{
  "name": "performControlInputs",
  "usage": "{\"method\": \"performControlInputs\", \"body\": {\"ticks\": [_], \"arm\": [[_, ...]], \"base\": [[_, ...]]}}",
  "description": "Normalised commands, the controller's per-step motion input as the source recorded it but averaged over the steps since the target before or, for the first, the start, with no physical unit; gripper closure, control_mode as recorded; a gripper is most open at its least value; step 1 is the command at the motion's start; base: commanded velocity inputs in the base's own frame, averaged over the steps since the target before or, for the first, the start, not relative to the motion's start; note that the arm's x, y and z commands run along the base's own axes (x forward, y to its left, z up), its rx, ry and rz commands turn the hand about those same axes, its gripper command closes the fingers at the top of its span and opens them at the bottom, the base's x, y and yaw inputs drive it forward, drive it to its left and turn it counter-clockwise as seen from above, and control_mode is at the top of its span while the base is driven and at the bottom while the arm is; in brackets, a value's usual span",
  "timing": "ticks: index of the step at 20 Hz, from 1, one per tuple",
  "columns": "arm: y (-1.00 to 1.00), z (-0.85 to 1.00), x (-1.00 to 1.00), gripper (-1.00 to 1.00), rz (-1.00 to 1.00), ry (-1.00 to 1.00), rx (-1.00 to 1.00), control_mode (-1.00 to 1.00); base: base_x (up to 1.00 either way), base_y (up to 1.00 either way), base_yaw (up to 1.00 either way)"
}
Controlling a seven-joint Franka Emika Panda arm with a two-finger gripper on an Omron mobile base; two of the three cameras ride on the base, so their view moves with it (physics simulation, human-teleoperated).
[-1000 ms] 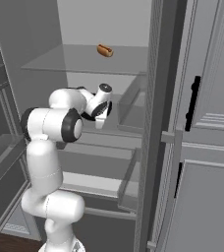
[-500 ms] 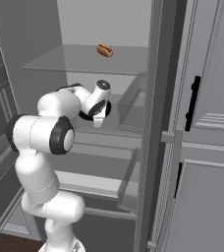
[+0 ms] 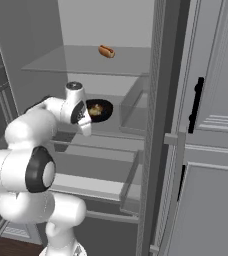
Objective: Pick the chicken drumstick and onion from their plates and place them in the bowl. Then put the bowl in the fridge.
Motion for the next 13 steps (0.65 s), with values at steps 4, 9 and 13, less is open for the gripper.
{"method": "performControlInputs", "body": {"ticks": [4, 9, 13], "arm": [[0.13, 0.0, -1.0, -1.0, 0.42, -0.03, -0.37, -1.0], [0.01, -0.01, -1.0, -1.0, 0.4, -0.12, -0.36, -1.0], [0.0, -0.08, -1.0, -1.0, 0.36, -0.16, -0.32, -1.0]], "base": [[0.0, 0.0, 0.0], [0.0, 0.0, 0.0], [0.0, 0.0, 0.0]]}}
